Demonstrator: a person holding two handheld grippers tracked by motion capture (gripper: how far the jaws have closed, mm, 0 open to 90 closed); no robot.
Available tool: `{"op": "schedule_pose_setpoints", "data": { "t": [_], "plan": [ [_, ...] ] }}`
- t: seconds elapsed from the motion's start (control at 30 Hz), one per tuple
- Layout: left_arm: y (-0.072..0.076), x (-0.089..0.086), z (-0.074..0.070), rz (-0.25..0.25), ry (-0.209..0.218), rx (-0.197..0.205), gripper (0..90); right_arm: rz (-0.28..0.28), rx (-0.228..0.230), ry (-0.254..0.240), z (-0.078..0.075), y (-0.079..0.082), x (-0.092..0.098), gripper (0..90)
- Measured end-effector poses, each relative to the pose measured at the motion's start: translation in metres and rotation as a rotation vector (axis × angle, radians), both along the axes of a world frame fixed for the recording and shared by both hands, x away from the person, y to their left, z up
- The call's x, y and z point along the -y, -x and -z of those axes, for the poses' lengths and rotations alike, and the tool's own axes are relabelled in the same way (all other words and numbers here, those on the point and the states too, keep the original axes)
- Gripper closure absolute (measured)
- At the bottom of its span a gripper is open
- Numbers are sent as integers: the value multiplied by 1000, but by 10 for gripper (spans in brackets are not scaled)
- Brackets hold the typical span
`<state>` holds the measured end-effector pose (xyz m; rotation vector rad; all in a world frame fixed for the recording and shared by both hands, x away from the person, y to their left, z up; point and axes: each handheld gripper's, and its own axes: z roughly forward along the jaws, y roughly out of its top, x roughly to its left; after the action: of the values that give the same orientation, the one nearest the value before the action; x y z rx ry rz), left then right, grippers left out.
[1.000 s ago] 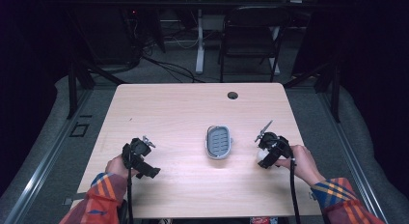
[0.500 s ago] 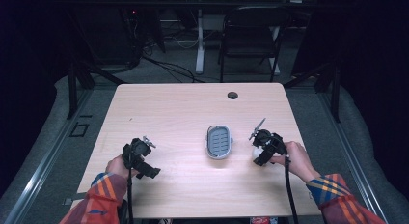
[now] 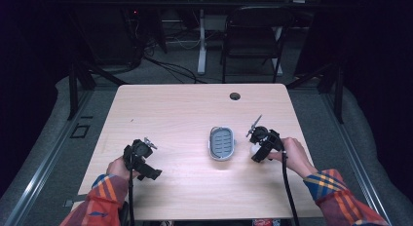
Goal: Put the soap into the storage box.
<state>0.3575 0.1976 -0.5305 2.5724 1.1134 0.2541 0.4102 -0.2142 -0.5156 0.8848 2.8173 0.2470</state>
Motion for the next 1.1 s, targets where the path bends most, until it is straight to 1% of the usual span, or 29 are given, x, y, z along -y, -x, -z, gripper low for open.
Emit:
{"op": "schedule_pose_setpoints", "data": {
  "t": [0.03,0.07,0.13,0.17,0.2,0.23,0.4,0.43,0.47,0.5,0.53,0.57,0.6,0.63,0.7,0.73,0.83,0.9,1.1],
  "plan": [
    [0,0,0,0,0,0,2,-1,-1,-6,0,-1,-1,235],
    [0,0,0,0,0,0,2,-3,10,17,-2,-2,-2,235],
    [0,0,0,0,0,0,3,5,14,-10,0,-3,-3,235],
    [0,0,0,0,0,0,3,-2,12,10,-2,-5,-4,235],
    [0,0,0,0,0,0,2,1,14,-7,-1,-6,-5,235],
    [0,0,0,0,-3,1,2,-3,19,3,-2,-7,-5,235],
    [0,0,0,1,-1,1,2,2,20,-2,-4,-12,-7,235],
    [0,0,0,1,0,-1,2,10,22,-17,-4,-14,-7,235],
    [0,0,0,1,-1,-1,2,4,23,-3,-6,-16,-7,236],
    [0,0,0,1,-1,-2,2,14,27,-15,-5,-17,-8,235],
    [0,0,0,1,-1,-2,3,14,27,-15,-5,-17,-8,235],
    [0,0,0,1,-1,-1,3,6,21,-5,-6,-18,-8,235],
    [0,0,0,1,-1,-2,2,10,19,2,-7,-20,-9,235],
    [0,0,0,2,-1,-1,3,16,23,-16,-6,-21,-9,235],
    [0,0,-1,3,-1,-2,2,8,24,-2,-8,-23,-9,235],
    [0,0,-1,3,-1,-1,3,15,24,-16,-8,-23,-10,235],
    [0,0,-1,2,-1,-1,3,12,26,-12,-10,-25,-11,236],
    [0,0,0,2,-1,-1,2,8,35,-23,-14,-27,-13,236],
    [0,0,0,4,3,0,3,11,45,-33,-19,-30,-17,236]
  ]
}}
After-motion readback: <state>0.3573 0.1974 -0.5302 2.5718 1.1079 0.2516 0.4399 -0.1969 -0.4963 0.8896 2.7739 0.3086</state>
